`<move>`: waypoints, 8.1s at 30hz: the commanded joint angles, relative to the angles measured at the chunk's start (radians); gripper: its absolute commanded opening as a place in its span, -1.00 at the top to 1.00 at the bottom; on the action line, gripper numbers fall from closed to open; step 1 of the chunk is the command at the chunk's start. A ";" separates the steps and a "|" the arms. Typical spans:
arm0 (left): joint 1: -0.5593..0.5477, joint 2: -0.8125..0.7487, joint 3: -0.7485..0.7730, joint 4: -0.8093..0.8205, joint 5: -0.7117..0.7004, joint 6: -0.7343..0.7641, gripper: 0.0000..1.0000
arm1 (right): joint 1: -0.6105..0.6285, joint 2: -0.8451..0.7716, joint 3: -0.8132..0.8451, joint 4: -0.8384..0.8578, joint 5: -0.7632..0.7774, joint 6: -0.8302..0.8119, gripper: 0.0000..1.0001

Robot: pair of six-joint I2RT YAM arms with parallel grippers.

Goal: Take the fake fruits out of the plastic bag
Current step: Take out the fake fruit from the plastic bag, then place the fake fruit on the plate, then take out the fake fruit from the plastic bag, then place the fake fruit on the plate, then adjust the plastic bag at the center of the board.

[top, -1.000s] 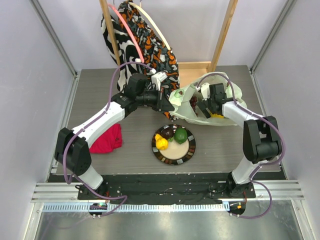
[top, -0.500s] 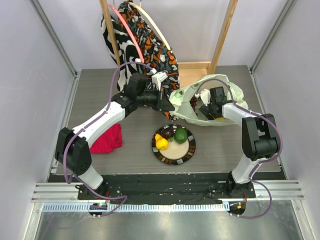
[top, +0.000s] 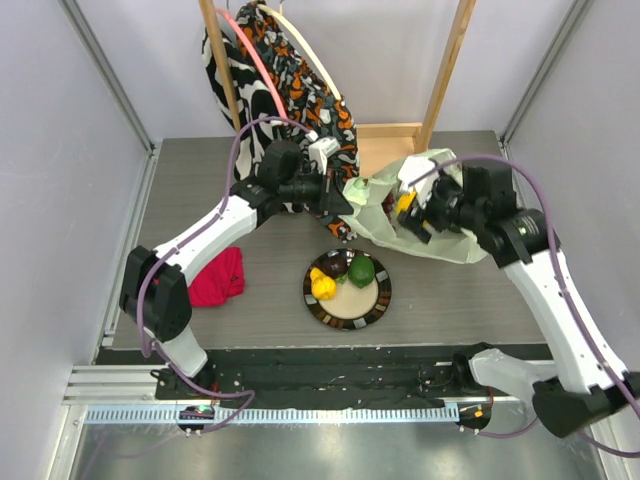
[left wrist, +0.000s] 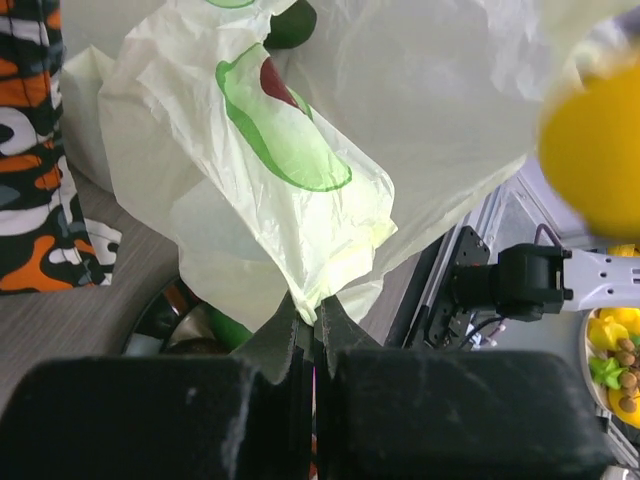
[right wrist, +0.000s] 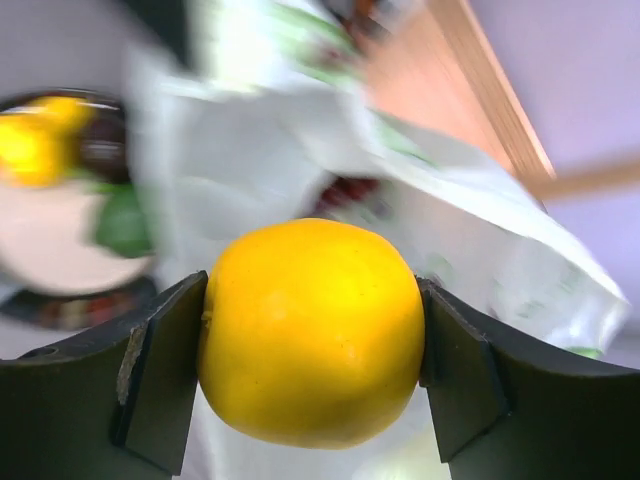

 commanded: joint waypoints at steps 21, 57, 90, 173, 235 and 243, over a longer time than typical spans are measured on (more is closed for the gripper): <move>0.008 -0.080 0.019 -0.054 -0.067 0.148 1.00 | 0.438 0.190 -0.435 0.169 0.173 0.073 0.34; 0.019 -0.037 0.017 0.020 0.008 0.048 1.00 | 0.357 -0.064 -0.174 0.040 0.367 0.174 -0.52; -0.084 -0.054 0.008 -0.081 0.076 0.160 1.00 | -0.197 0.748 -0.064 0.465 0.681 0.053 -0.75; -0.046 0.127 0.275 0.017 -0.044 0.051 1.00 | 0.441 0.138 -0.136 -0.081 -0.163 0.091 0.48; -0.093 -0.091 -0.017 0.018 0.142 0.051 1.00 | 0.228 -0.447 -0.466 -0.293 0.507 -0.111 -0.56; -0.095 -0.042 0.037 0.029 0.131 0.018 1.00 | 0.223 -0.167 -0.302 -0.219 0.267 -0.007 -0.30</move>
